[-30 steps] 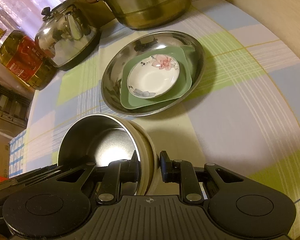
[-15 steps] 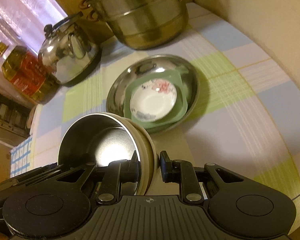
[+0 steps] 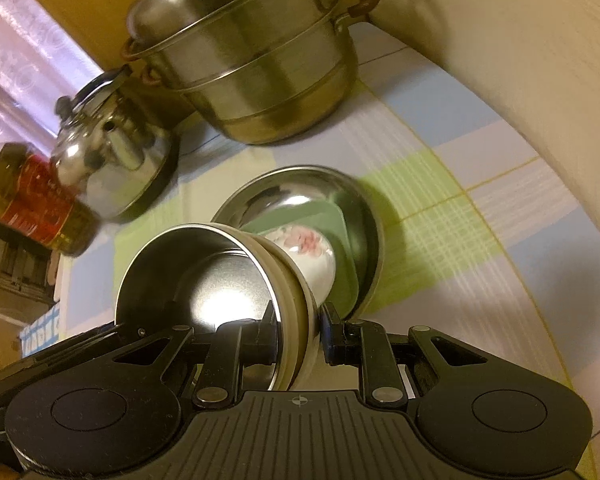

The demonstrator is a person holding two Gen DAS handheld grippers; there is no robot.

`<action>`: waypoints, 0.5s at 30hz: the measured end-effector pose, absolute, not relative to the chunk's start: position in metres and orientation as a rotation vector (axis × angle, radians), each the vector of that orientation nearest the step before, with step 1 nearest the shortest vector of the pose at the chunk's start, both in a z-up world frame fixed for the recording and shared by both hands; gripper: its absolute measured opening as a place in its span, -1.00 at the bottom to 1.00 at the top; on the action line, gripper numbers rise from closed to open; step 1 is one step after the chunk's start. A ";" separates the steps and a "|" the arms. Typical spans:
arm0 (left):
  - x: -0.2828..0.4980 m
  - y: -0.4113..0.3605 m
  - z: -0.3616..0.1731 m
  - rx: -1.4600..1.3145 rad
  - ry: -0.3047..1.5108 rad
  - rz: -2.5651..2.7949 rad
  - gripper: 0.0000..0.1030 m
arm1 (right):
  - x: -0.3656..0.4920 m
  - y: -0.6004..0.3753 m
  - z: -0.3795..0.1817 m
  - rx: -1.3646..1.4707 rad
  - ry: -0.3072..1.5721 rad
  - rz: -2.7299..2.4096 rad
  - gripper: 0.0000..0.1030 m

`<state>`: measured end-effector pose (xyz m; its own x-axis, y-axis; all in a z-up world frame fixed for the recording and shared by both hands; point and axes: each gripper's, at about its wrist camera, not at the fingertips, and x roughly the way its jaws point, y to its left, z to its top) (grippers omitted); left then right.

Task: Organize plates and bowls
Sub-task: 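Lower the bowl stack onto the floral saucer in the steel plate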

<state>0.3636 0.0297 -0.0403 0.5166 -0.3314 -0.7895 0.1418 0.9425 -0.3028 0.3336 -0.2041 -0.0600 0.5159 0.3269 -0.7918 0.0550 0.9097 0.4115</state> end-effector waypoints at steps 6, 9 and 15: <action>0.395 0.022 -0.049 -0.212 1.018 -0.285 -0.63 | 0.365 -0.210 -0.064 0.408 1.048 0.141 -0.60; 0.409 0.020 -0.054 -0.210 1.032 -0.279 -0.62 | 0.379 -0.209 -0.066 0.399 1.055 0.135 -0.60; 0.428 0.019 -0.063 -0.217 1.034 -0.264 -0.63 | 0.396 -0.213 -0.078 0.431 1.057 0.146 -0.60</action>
